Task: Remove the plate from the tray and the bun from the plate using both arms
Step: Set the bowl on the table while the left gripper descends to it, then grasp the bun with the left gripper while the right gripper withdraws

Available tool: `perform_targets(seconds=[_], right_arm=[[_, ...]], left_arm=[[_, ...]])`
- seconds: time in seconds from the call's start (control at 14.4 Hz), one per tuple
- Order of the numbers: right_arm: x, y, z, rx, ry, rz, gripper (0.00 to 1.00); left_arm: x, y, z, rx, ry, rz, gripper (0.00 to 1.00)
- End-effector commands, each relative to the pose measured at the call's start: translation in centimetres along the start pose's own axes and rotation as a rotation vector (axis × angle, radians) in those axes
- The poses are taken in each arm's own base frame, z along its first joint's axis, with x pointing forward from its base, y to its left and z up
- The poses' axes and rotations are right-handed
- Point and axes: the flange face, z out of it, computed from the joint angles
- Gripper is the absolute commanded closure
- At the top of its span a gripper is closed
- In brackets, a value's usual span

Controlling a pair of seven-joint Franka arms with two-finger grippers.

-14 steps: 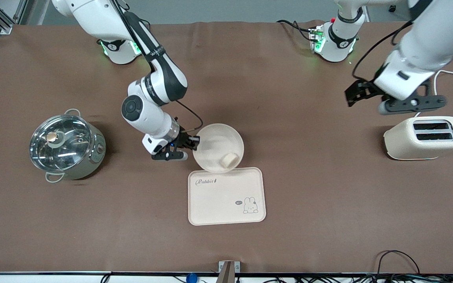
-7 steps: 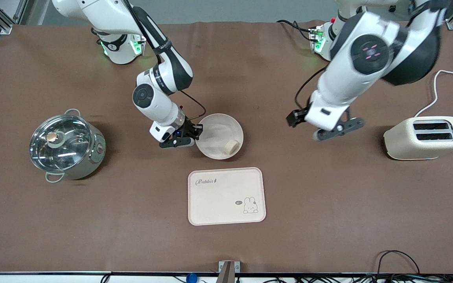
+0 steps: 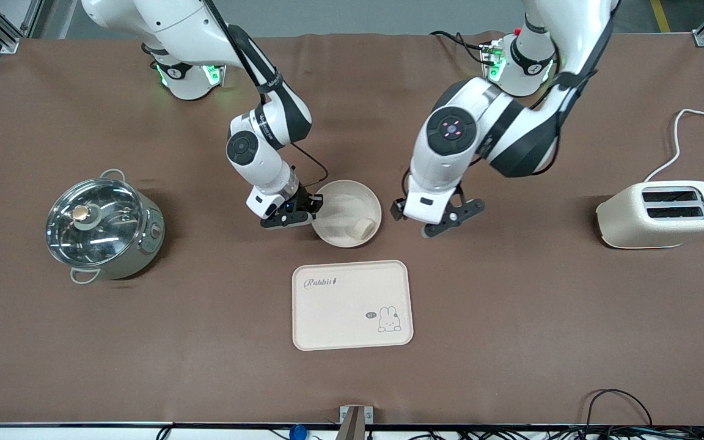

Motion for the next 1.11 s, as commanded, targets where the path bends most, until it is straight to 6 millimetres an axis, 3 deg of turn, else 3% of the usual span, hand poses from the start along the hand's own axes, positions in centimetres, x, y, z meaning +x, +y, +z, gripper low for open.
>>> perform_targets(seconds=[0.0, 0.14, 0.35, 0.42, 0.62, 0.76, 0.9, 1.04], right_arm=[[0.2, 1.2, -1.2, 0.004, 0.000, 0.039, 0.00], [1.2, 1.6, -3.6, 0.020, 0.001, 0.085, 0.00], [4.2, 5.0, -7.4, 0.039, 0.043, 0.143, 0.00], [5.1, 6.4, -9.1, 0.041, 0.018, 0.171, 0.00], [10.5, 12.8, -14.7, 0.022, -0.094, 0.211, 0.00], [12.9, 17.3, -20.0, -0.112, -0.135, 0.146, 0.00], [14.2, 21.1, -27.0, -0.228, -0.183, 0.124, 0.00], [14.7, 23.8, -34.1, -0.250, -0.168, 0.147, 0.00]], left_arm=[[-1.9, 2.8, 2.6, 0.012, 0.026, -0.070, 0.00], [-3.4, 5.0, 5.3, 0.020, 0.031, -0.147, 0.00], [-4.5, 7.3, 8.4, -0.013, 0.031, -0.250, 0.02], [-5.5, 8.1, 9.2, -0.039, 0.028, -0.267, 0.02], [-6.9, 9.2, 12.2, -0.067, 0.014, -0.330, 0.05], [-7.1, 9.6, 13.9, -0.097, 0.028, -0.374, 0.07], [-7.1, 9.6, 16.0, -0.088, 0.062, -0.389, 0.12], [-7.1, 9.8, 16.8, -0.105, 0.072, -0.396, 0.14]])
